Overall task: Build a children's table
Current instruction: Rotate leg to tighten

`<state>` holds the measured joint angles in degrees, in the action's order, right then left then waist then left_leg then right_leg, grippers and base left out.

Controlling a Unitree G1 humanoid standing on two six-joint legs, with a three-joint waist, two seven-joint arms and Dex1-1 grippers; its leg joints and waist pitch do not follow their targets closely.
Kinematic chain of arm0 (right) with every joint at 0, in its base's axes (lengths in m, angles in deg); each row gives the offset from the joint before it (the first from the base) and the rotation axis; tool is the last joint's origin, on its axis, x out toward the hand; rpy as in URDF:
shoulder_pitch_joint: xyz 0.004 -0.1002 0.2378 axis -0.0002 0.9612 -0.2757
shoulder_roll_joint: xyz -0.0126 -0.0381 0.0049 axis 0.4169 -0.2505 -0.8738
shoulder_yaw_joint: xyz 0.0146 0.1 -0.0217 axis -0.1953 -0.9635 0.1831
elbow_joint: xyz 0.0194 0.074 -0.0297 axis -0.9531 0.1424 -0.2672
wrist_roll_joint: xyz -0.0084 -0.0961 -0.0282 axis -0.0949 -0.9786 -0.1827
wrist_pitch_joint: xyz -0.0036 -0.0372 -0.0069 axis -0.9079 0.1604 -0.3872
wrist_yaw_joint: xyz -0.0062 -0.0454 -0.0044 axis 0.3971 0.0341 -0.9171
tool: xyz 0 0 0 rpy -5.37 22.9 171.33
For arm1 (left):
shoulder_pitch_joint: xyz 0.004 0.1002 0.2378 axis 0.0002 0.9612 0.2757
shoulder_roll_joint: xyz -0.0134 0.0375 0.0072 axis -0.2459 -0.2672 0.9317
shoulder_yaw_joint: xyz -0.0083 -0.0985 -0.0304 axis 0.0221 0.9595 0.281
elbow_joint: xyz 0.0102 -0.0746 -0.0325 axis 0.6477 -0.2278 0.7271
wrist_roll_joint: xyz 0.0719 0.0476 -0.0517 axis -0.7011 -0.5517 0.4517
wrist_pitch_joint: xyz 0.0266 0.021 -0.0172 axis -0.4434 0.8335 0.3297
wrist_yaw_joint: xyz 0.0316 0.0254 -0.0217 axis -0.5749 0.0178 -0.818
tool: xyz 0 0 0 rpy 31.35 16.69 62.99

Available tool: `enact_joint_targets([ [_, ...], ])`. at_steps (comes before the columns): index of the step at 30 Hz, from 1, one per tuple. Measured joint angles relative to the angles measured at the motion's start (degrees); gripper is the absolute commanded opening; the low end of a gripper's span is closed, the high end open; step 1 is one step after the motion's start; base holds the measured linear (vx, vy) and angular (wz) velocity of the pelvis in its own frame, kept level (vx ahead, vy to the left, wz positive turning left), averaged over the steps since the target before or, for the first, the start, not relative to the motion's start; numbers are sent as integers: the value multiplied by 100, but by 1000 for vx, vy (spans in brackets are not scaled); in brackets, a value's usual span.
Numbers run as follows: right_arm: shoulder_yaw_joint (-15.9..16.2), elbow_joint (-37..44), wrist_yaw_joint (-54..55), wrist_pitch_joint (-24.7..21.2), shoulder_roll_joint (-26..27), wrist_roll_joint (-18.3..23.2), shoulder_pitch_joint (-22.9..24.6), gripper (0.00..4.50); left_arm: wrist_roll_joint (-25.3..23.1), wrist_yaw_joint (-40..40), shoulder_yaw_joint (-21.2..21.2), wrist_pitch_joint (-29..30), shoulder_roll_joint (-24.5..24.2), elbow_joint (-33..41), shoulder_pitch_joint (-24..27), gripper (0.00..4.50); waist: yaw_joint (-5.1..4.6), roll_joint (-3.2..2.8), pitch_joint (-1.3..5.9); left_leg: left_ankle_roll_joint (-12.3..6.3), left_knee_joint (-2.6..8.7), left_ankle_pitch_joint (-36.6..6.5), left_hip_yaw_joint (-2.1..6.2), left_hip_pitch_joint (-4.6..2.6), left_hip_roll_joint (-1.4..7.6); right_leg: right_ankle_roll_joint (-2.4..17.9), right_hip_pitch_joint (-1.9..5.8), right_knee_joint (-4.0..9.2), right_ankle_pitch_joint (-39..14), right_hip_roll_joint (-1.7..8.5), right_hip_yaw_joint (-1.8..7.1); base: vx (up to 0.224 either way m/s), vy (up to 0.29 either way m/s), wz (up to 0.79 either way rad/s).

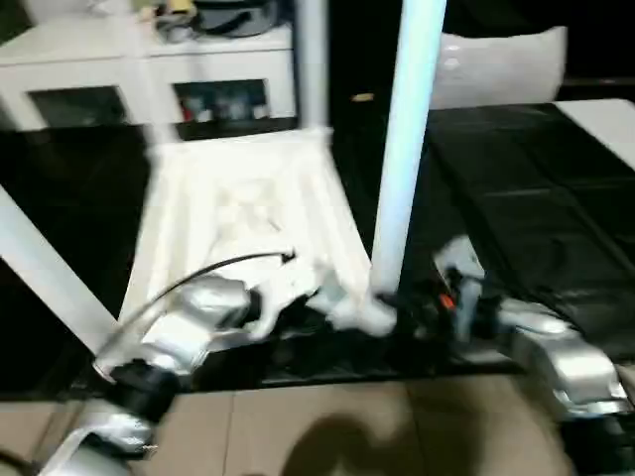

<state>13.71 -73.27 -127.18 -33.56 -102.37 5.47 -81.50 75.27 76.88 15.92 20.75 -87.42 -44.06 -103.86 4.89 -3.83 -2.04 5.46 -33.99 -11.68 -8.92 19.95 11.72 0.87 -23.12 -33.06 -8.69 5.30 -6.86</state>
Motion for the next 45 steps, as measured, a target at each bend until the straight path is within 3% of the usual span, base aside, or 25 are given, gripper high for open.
enact_joint_targets([
  [3, -22, -2, 185, 152, 41, -27, 38, 191, 15, -146, 10, 58, 132, -2, -8, 0, -12, -1, 1, -1, 6, -2, 0, 4, 0, -1, -1, 1, 0, 0, -5, 0, 0, 0],
  [4, -27, -2, 185, 175, 45, -26, 42, 245, 18, -145, 12, 57, 132, 5, -8, 0, -8, -2, 1, -2, 12, -2, 0, 5, 0, -1, -1, 0, 0, -1, -5, 0, 0, 0],
  [9, -102, 89, 136, 67, 44, 94, 74, 280, 9, -133, 1, -7, 68, 8, -17, 0, 22, -6, 3, -3, 37, -3, 1, 10, 1, -1, -10, 1, -4, -4, -7, 0, 0, 0],
  [18, 45, 98, -1219, 263, -854, 333, 88, 358, 55, 608, -178, -392, -446, 65, -9, 0, 64, -4, -1, -3, 33, -3, 0, 13, 1, 0, -12, 1, -4, -2, -6, 0, 0, 0],
  [22, 38, 16, -1728, 468, -1170, 356, 69, 358, 115, 1082, -213, -549, -738, 74, -6, 0, 115, -1, -2, -3, 33, -3, -2, 12, 1, 0, -12, 0, -4, -3, -6, 0, 0, 0],
  [33, 363, -299, -3087, 835, -1378, 673, -37, 258, 195, 1892, -423, -729, -1102, 226, 9, 0, 328, 1, -2, -8, 21, -5, -6, 12, 1, 3, -10, -7, -3, 0, -3, 0, 0, 0],
  [39, 501, -633, -3287, 901, -1315, 664, -211, 203, 228, 1949, -451, -730, -1112, 231, 10, 0, 342, 0, -2, -7, 14, -5, -6, 13, 2, 7, -9, -10, 0, 1, -3, 0, 0, 0],
  [45, 503, -672, -3303, 951, -1292, 665, -212, 191, 228, 1949, -451, -731, -1114, 227, 10, 0, 338, 0, -2, -7, 13, -5, -6, 12, 2, 7, -9, -13, 0, 0, -3, 0, 0, 0],
])
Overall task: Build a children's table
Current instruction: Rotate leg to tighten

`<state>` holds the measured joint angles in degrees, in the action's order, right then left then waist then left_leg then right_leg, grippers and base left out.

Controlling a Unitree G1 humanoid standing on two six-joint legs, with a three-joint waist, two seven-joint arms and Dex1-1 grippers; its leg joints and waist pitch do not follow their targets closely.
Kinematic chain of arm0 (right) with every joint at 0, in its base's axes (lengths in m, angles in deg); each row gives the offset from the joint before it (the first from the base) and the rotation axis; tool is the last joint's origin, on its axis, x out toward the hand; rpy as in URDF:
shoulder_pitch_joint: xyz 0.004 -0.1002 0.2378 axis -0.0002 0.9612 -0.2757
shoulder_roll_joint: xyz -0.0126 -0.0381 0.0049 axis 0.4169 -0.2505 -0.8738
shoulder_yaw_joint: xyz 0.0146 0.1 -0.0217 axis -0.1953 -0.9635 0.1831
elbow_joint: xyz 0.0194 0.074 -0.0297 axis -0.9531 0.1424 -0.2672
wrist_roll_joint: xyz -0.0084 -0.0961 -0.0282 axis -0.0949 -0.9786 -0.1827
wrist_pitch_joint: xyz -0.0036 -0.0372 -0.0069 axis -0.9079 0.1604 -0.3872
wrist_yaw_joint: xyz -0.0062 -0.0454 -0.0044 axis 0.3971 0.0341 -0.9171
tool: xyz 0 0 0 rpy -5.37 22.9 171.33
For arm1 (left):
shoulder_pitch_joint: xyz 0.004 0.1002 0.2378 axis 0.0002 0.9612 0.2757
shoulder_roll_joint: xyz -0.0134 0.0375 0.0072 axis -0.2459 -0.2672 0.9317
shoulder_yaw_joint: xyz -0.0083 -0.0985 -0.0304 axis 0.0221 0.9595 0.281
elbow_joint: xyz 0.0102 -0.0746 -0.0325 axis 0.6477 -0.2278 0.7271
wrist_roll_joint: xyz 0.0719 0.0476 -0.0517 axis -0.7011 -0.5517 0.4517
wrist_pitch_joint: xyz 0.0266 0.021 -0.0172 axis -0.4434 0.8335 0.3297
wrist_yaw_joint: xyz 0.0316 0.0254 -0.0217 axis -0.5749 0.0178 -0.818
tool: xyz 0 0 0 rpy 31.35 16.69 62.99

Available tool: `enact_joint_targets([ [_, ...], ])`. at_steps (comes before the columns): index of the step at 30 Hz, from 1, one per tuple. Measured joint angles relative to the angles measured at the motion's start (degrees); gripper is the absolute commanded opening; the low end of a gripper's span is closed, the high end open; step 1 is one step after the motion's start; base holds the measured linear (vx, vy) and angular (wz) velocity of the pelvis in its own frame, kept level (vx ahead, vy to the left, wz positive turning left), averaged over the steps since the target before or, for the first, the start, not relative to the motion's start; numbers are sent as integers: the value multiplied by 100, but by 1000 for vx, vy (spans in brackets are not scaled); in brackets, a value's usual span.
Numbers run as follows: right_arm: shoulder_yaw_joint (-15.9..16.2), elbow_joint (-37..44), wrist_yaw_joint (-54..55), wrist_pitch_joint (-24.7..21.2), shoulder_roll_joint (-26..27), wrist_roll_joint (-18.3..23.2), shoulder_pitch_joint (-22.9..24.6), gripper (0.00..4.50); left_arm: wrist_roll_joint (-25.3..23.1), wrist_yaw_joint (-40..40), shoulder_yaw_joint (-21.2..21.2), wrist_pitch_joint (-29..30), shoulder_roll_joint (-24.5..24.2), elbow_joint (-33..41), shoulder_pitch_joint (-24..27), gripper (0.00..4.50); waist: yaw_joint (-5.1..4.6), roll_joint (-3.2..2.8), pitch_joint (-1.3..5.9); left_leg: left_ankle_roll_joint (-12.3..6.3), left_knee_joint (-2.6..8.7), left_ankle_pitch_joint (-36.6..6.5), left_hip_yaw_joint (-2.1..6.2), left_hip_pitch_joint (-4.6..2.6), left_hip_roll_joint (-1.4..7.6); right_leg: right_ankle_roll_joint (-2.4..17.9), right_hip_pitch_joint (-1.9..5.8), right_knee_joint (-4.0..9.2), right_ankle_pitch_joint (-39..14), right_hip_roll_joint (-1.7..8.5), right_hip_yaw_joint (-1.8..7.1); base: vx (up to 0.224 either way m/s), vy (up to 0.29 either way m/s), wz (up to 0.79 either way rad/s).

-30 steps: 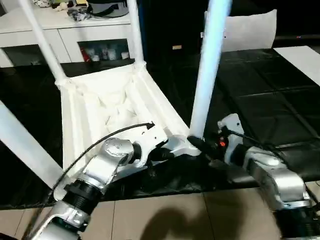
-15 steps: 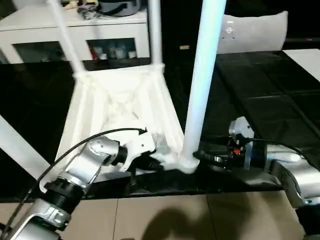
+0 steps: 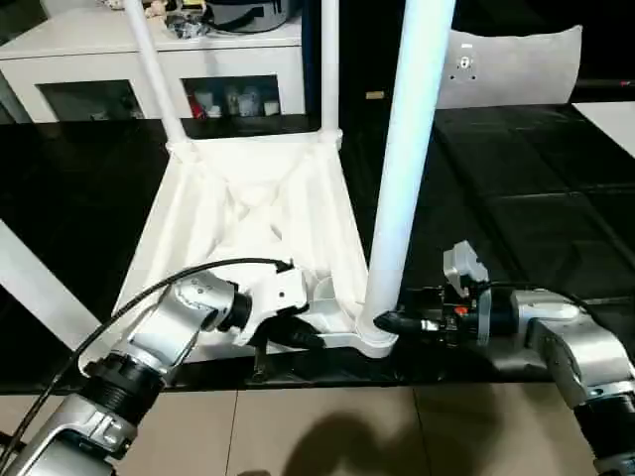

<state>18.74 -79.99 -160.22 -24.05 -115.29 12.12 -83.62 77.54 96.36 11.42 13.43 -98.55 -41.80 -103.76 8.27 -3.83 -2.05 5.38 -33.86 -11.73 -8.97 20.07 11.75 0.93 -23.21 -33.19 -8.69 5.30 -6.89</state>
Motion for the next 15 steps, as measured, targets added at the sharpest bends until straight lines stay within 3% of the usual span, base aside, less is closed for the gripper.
enact_joint_targets([
  [9, -119, 382, 464, -233, 150, 17, 274, 190, 5, -221, 60, 50, 193, -64, 13, 0, 23, -3, 2, 0, -4, 1, 0, -3, 0, 0, 6, 0, 0, 2, -1, 0, 0, 0],
  [12, -271, 479, 1283, -350, 454, -189, 297, 190, -74, -720, 208, 254, 478, -172, 2, 0, -21, -7, 5, 4, -9, 3, -1, -11, 0, -1, 11, 0, 3, 1, 2, 0, 0, 0],
  [15, -506, 499, 2308, -567, 938, -374, 272, 187, -166, -1329, 330, 468, 834, -303, -53, 0, -169, -14, 9, 6, -12, 5, 0, -18, -1, -2, 14, 3, 4, 0, 2, 0, 0, 0],
])
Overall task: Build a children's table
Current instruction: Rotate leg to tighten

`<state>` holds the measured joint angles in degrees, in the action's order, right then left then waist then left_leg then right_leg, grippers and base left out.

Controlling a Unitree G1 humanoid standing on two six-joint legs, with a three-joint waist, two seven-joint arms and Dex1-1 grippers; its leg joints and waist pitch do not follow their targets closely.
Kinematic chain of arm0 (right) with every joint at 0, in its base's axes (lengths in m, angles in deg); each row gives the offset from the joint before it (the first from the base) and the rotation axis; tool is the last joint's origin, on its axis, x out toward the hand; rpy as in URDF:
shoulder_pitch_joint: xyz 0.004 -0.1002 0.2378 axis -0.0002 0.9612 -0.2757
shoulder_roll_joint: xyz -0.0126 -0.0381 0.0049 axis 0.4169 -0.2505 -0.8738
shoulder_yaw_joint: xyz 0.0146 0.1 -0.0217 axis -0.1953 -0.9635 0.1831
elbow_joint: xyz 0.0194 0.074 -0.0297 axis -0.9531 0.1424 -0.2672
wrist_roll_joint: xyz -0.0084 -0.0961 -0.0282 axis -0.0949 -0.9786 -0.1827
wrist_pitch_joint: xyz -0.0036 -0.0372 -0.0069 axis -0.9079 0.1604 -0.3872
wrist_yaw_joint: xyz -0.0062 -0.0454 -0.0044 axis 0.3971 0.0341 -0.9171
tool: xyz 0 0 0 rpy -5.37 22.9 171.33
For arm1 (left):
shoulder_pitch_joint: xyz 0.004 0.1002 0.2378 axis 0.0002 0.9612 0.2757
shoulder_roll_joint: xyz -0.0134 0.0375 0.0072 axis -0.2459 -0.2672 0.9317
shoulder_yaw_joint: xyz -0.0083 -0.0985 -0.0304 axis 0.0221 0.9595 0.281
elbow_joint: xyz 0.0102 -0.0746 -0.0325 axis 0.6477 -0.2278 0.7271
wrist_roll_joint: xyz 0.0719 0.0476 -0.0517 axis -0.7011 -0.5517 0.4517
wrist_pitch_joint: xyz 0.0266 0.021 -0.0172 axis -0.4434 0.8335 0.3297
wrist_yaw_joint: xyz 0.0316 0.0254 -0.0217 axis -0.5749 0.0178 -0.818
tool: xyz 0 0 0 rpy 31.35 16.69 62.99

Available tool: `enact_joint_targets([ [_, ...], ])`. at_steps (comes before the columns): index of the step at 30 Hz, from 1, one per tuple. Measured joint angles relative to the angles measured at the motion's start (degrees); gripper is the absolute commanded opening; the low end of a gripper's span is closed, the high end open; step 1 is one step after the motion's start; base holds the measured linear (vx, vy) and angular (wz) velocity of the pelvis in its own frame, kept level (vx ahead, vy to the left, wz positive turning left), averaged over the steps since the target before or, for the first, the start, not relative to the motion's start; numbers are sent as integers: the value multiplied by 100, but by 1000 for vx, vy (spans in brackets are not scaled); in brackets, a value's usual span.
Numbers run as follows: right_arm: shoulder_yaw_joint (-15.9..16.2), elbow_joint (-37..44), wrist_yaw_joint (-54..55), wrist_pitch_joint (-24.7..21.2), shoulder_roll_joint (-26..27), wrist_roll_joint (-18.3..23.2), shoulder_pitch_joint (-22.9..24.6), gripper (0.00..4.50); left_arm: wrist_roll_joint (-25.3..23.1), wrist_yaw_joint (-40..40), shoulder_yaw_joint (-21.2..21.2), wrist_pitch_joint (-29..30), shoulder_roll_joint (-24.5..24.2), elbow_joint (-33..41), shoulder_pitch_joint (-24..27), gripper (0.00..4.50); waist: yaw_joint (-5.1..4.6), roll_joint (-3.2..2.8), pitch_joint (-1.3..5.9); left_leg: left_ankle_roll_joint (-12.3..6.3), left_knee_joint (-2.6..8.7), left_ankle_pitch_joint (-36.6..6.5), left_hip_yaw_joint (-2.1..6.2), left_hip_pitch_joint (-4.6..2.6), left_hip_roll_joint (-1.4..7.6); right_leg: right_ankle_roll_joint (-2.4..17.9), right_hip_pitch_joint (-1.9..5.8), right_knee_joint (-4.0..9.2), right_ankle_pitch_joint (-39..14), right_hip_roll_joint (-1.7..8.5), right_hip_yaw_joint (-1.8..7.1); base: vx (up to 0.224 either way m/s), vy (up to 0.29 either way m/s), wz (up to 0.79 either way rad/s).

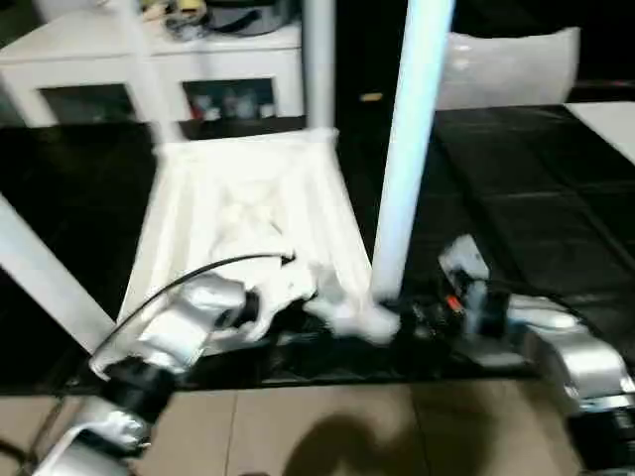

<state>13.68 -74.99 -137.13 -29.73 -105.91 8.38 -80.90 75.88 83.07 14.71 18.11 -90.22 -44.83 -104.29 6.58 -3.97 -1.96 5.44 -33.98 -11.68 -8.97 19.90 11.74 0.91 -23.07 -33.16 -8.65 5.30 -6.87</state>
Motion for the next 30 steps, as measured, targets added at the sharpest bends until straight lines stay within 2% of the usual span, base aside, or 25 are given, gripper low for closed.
enact_joint_targets([
  [2, -136, -6, 744, -184, 335, -142, -99, 187, -66, -448, 64, 104, 281, -163, -92, 0, -87, -3, 1, 1, -1, 0, 4, 1, -1, 0, -1, 4, 0, 0, -2, 0, 0, 0],
  [5, -174, -31, 1254, -146, 526, -293, -161, 187, -72, -807, 97, 171, 520, -272, -149, 0, -157, -3, 2, 1, -2, 0, 6, 4, -1, -1, 0, 8, 1, 0, -3, 0, 0, 0],
  [7, -217, -45, 1441, -54, 629, -309, -153, 242, -76, -962, 144, 183, 625, -335, -177, 0, -162, -4, 2, 0, -1, 0, 8, 8, -1, -2, -1, 7, 1, -1, -6, 0, 0, 0],
  [12, -315, 7, 1460, -4, 723, -192, -75, 290, -106, -998, 158, 132, 659, -378, -208, 0, -144, -7, 3, -2, 18, -2, 9, 15, -1, -2, -7, 8, 0, -2, -8, 0, 0, 0],
  [21, -154, 129, 396, 212, 14, -98, 132, 367, -80, -323, 13, -379, 127, -321, -131, 0, -117, -9, 0, -1, 18, -2, 9, 17, -1, -3, -8, 9, -1, -2, -8, 0, 0, 0],
  [24, -120, 107, -18, 246, -396, -69, 133, 386, -25, 95, -53, -571, -136, -241, -80, 0, -70, -10, -2, -2, 18, -2, 10, 19, -1, -3, -8, 10, -1, -1, -8, 0, 0, 0],
  [28, 0, 82, -559, 340, -707, -53, 126, 386, 56, 531, -125, -711, -368, -181, -53, 0, -9, -9, -2, -4, 20, -4, 8, 20, -1, -4, -10, 10, -4, -1, -8, 0, 0, 0],
  [30, 89, 19, -959, 350, -844, 33, 90, 360, 73, 765, -180, -737, -483, -130, -51, 0, 26, -9, -2, -6, 19, -5, 8, 21, -1, -4, -10, 9, -4, -1, -7, 0, 0, 0],
])
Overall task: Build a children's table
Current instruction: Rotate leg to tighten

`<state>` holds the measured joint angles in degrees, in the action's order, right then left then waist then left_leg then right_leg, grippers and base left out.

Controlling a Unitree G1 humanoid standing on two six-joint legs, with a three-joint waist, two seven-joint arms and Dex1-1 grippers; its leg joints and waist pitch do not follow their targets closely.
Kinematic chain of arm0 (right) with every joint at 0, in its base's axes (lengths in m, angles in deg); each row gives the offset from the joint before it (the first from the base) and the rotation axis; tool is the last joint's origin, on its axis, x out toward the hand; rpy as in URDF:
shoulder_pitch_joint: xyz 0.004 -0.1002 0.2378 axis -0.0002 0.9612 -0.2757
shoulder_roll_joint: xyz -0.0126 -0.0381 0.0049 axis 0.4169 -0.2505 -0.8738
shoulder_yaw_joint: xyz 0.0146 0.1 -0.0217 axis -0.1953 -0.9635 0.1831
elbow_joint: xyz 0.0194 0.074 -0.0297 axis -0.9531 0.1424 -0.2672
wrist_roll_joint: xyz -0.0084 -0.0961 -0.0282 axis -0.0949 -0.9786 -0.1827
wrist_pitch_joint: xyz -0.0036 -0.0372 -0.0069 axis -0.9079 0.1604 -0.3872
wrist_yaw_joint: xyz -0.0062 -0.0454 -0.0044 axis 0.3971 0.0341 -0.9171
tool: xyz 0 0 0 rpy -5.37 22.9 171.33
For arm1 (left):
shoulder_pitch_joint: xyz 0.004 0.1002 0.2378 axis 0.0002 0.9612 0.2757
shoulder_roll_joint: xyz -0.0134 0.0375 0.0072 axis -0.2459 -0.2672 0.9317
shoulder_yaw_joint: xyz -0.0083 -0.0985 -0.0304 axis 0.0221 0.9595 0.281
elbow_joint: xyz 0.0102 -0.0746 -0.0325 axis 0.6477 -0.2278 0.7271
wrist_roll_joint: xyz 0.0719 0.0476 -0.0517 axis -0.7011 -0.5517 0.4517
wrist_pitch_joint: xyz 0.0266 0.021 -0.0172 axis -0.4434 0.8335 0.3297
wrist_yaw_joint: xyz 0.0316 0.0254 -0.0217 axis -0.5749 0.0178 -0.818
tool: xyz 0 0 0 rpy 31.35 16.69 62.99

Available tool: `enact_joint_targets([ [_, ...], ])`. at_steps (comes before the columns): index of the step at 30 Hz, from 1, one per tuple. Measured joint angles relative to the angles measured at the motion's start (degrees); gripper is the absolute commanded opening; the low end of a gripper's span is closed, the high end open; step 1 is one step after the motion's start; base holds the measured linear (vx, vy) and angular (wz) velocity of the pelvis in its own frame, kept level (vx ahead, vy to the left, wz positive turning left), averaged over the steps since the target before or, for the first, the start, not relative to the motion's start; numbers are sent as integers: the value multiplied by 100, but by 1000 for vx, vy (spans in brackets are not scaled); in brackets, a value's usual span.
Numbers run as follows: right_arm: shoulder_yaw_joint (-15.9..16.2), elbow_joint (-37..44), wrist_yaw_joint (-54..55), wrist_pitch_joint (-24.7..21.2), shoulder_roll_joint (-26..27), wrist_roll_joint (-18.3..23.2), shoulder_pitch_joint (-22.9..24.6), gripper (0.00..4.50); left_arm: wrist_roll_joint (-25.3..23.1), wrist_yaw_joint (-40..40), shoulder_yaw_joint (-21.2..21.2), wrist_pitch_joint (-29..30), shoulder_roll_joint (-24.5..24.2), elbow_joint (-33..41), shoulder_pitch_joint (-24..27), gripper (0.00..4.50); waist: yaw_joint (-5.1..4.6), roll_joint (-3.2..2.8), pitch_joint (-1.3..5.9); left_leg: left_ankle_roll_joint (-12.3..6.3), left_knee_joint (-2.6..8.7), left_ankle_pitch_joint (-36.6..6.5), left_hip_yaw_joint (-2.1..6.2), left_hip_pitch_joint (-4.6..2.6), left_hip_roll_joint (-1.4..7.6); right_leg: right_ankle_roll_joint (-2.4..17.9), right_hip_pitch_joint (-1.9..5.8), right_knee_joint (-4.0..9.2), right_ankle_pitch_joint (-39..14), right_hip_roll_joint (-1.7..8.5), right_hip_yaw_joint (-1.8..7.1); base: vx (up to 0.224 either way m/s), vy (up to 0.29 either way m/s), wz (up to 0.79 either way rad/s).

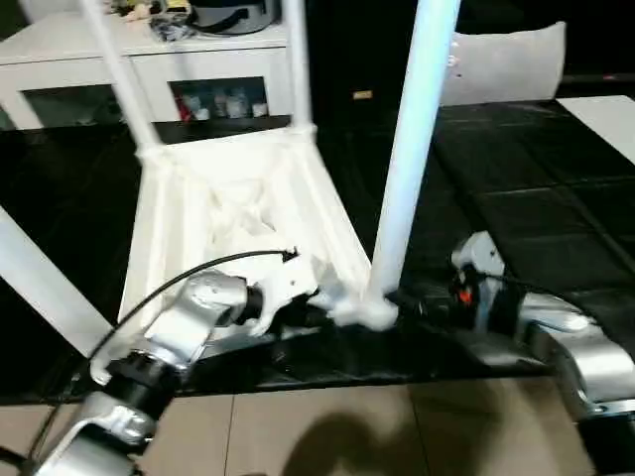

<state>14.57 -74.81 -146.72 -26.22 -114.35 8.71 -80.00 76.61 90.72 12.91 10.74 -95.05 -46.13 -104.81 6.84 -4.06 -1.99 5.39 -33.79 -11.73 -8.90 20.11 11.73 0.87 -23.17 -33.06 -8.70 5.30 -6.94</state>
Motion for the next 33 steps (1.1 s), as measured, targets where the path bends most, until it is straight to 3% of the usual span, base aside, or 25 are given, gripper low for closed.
enact_joint_targets([
  [4, 153, -29, -602, -17, -169, 171, -81, 340, 3, 337, -77, -7, -176, 87, -1, 0, 42, 3, -1, 0, -2, 0, -2, -2, 0, 0, 1, -3, 0, 1, 1, 0, 0, 0],
  [5, 200, -30, -720, -17, -202, 181, -85, 315, 2, 405, -102, -7, -197, 115, -1, 0, 63, 8, -2, 0, -2, 0, -3, -3, 0, 0, 2, -3, 0, 1, 1, 0, 0, 0],
  [13, 443, -136, -1205, 11, -190, 251, -174, 249, 15, 664, -225, -2, -241, 304, 45, 0, 166, 8, -3, 0, -5, 0, -6, -3, 1, 1, 2, -5, 1, 1, 4, 0, 0, 0],
  [21, 452, -264, -1263, -22, -140, 329, -224, 199, 11, 670, -226, 1, -243, 303, 47, 0, 162, 10, -2, 0, -7, 0, -6, -3, 1, 2, 2, -7, 1, 1, 4, 0, 0, 0],
  [28, 364, -71, -1085, -171, -43, 387, -87, 194, 102, 636, -144, 75, -167, 305, 110, 0, 159, 9, -2, 0, -7, 0, -7, -4, 1, 1, 2, -7, 1, 1, 4, 0, 0, 0],
  [33, 245, -9, -343, -291, 250, 303, -57, 194, 58, 194, -4, 297, -2, 247, 120, 0, 100, 9, -2, 3, -13, 4, -8, -13, 2, 3, 4, -10, 3, 1, 6, 0, 0, 0],
])
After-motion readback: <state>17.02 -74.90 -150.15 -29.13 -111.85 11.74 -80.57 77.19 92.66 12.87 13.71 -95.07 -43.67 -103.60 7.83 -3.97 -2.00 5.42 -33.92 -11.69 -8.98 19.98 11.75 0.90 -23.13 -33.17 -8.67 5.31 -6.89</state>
